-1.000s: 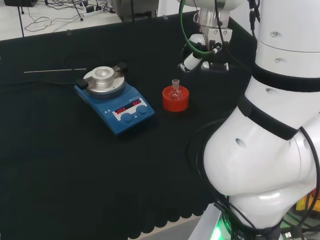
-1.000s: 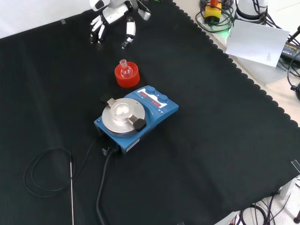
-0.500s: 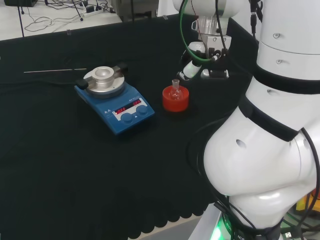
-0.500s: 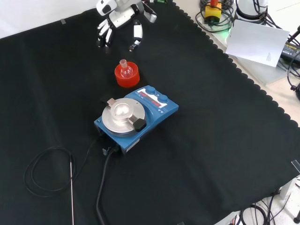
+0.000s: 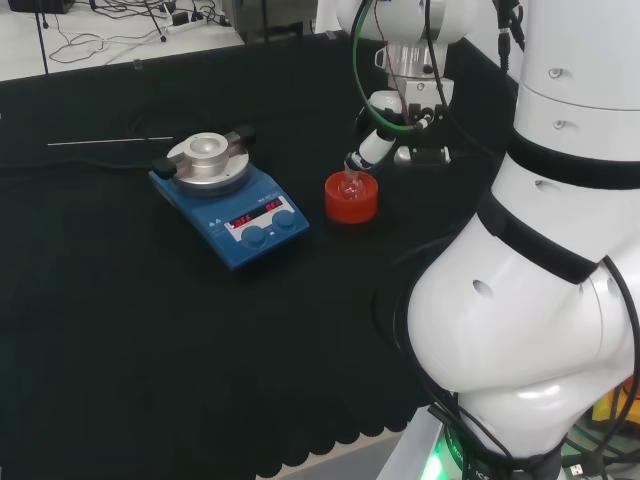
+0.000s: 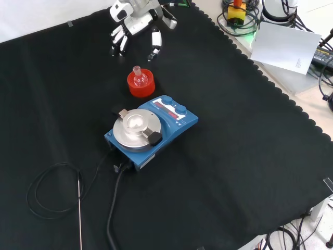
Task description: Pick up the round-bottom flask.
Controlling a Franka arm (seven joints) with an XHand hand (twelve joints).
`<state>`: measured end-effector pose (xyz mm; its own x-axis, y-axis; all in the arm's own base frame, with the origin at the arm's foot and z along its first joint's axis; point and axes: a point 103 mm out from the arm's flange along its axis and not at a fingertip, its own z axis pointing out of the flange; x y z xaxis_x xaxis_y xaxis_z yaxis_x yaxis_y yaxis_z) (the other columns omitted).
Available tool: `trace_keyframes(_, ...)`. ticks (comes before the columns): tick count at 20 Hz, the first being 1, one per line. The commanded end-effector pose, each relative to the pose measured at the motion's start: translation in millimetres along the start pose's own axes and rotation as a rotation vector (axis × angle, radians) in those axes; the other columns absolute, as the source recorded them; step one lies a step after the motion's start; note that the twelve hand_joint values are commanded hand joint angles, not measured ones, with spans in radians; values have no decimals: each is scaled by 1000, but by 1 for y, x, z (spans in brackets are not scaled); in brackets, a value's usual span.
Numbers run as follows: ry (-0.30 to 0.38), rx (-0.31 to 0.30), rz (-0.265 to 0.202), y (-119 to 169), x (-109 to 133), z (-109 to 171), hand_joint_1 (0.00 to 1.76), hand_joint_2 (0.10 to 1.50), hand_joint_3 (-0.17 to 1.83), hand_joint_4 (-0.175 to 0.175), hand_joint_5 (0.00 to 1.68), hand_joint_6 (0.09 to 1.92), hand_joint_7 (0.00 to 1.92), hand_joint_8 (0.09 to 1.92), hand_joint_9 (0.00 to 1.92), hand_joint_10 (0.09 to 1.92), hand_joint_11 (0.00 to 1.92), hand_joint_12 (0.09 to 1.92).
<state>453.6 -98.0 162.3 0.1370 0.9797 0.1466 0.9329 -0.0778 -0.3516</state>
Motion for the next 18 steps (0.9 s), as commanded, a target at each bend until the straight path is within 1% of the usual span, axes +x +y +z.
trace_keyframes(1,-3,12,-8,9,3,9,912,529,722,-19,607,87,133,602,346,670,59,1428)
trace_keyframes(4,-6,17,-11,13,4,12,921,527,722,-20,626,96,132,603,346,670,60,1428)
trace_keyframes(10,-23,3,-5,18,8,18,964,508,722,-22,616,99,129,602,349,669,85,1429)
trace_keyframes(15,-19,25,-7,22,7,23,971,502,729,-26,618,105,127,603,351,667,98,1423)
trace_keyframes(18,-17,24,-5,23,6,26,971,507,734,-29,659,127,125,602,352,666,100,1421)
